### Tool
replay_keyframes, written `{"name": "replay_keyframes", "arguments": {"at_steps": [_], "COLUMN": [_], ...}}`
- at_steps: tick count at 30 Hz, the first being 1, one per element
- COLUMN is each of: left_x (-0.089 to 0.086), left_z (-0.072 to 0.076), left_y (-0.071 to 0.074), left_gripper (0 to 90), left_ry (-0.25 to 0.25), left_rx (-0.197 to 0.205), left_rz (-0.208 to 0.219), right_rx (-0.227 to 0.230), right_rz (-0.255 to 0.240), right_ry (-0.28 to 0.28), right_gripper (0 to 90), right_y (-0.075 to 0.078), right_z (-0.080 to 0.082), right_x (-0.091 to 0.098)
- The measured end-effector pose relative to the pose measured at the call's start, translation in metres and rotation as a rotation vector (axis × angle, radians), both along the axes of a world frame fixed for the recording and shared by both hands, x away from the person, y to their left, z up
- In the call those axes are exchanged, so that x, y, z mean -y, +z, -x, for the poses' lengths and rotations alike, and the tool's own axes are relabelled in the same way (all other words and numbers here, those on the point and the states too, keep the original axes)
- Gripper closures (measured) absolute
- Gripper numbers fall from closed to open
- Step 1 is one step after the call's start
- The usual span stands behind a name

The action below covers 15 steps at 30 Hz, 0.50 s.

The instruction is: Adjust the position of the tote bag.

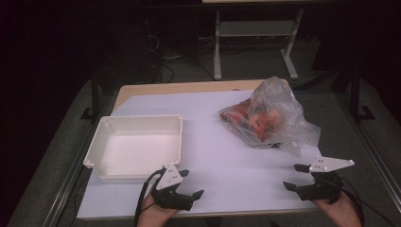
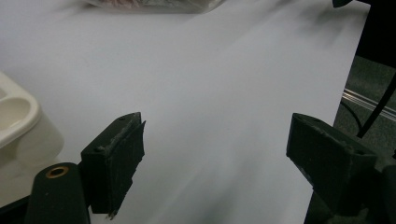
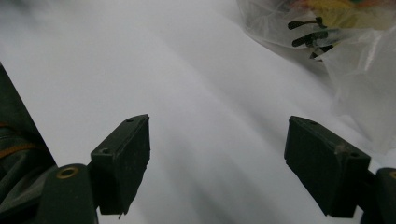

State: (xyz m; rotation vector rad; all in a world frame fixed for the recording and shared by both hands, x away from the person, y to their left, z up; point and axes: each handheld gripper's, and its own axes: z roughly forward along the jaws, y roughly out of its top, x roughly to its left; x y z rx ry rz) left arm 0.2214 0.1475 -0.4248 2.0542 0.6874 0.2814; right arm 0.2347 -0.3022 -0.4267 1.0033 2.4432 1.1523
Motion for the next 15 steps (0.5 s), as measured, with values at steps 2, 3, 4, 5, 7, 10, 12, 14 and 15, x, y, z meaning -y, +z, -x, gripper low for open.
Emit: {"name": "replay_keyframes", "arguments": {"at_steps": [2,3,4,5,7,10,12,14,15], "left_x": [0.001,0.002,0.002,0.003,0.004,0.006,0.009,0.014,0.017], "left_z": [0.0,-0.001,-0.001,0.0,0.0,0.0,-0.001,-0.004,-0.006], "left_y": [0.0,-0.001,-0.001,-0.001,0.001,0.004,0.01,0.018,0.022], "left_gripper": [19.4,19.5,19.5,19.6,19.8,20.0,20.7,21.0,21.1], "left_ry": [0.002,-0.003,-0.003,-0.005,-0.006,-0.011,-0.021,-0.037,-0.045], "left_rx": [-0.005,-0.004,-0.009,-0.009,-0.004,-0.004,-0.008,0.001,0.011], "left_rz": [0.004,0.0,-0.002,-0.004,0.002,0.002,0.009,0.003,-0.005], "right_rx": [0.0,-0.001,0.0,-0.004,-0.007,-0.004,-0.002,-0.005,-0.006], "right_rz": [-0.017,-0.023,-0.023,-0.023,-0.025,-0.027,-0.032,-0.033,-0.036], "right_ry": [-0.001,-0.003,-0.004,-0.005,-0.002,0.003,0.006,0.008,0.009], "right_gripper": [21.4,21.3,21.1,21.0,20.8,20.6,20.4,20.3,20.3], "right_y": [0.001,0.001,0.001,0.001,0.0,0.001,0.002,0.002,0.001], "right_z": [0.0,0.0,0.0,0.0,0.001,0.001,0.0,0.0,-0.001], "right_x": [0.001,0.002,0.002,0.002,0.001,0.001,0.002,0.002,0.002]}}
